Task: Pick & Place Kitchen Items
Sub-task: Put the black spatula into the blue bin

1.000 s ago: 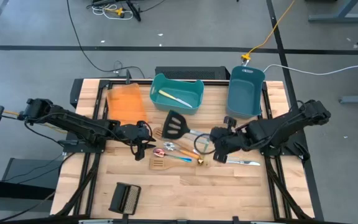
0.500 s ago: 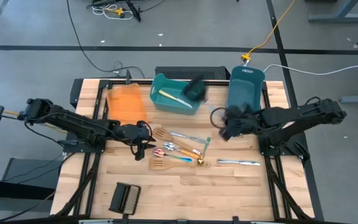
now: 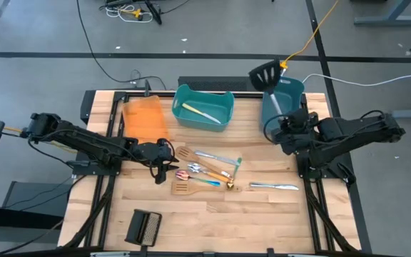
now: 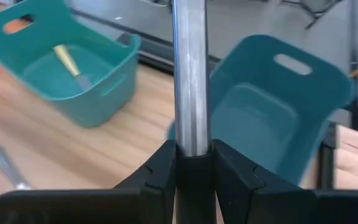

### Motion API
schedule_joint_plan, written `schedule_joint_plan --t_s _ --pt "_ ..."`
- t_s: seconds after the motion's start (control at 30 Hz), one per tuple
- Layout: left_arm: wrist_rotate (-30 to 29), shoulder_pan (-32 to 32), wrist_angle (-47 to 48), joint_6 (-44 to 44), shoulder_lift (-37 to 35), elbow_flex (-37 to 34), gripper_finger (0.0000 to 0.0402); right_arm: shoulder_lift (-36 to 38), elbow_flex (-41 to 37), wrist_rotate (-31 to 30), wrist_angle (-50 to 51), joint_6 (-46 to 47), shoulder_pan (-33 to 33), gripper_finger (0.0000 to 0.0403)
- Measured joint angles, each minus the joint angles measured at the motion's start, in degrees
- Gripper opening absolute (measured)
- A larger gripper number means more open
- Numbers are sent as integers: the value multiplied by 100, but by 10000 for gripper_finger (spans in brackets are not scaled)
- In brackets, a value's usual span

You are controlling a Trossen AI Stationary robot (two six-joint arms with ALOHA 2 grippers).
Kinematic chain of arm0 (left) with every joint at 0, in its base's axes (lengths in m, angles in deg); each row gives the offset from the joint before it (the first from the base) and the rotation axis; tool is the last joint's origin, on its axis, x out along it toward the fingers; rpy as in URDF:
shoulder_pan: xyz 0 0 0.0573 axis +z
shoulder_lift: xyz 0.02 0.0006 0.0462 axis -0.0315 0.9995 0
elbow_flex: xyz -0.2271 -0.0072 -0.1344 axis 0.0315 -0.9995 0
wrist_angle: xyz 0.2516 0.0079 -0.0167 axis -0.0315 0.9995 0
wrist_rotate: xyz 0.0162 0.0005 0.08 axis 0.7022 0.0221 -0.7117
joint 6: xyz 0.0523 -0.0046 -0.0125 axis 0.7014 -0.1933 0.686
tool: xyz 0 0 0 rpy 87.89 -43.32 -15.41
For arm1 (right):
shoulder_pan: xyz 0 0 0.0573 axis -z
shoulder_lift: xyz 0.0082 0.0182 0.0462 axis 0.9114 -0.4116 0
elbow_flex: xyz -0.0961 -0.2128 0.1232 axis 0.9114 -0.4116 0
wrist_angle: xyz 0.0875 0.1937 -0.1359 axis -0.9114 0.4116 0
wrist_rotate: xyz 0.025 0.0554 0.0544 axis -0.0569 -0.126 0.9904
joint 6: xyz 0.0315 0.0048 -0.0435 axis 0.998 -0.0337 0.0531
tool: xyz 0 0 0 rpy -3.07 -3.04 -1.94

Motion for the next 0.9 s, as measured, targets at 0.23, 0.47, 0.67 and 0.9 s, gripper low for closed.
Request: schedule_joint_plan --t_s 0.23,0.47,0.67,0.9 --pt "-1 0 0 -11 0 0 133 -2 0 -129 741 769 210 91" --pt "-1 1 0 -13 -1 0 133 56 -131 -238 694 723 568 91" --pt "-1 0 -2 -9 -1 0 133 411 -812 -82 63 432 1021 91" --pt "-3 1 -2 -7 0 0 133 1212 -1453 97 -1061 -504 1775 91"
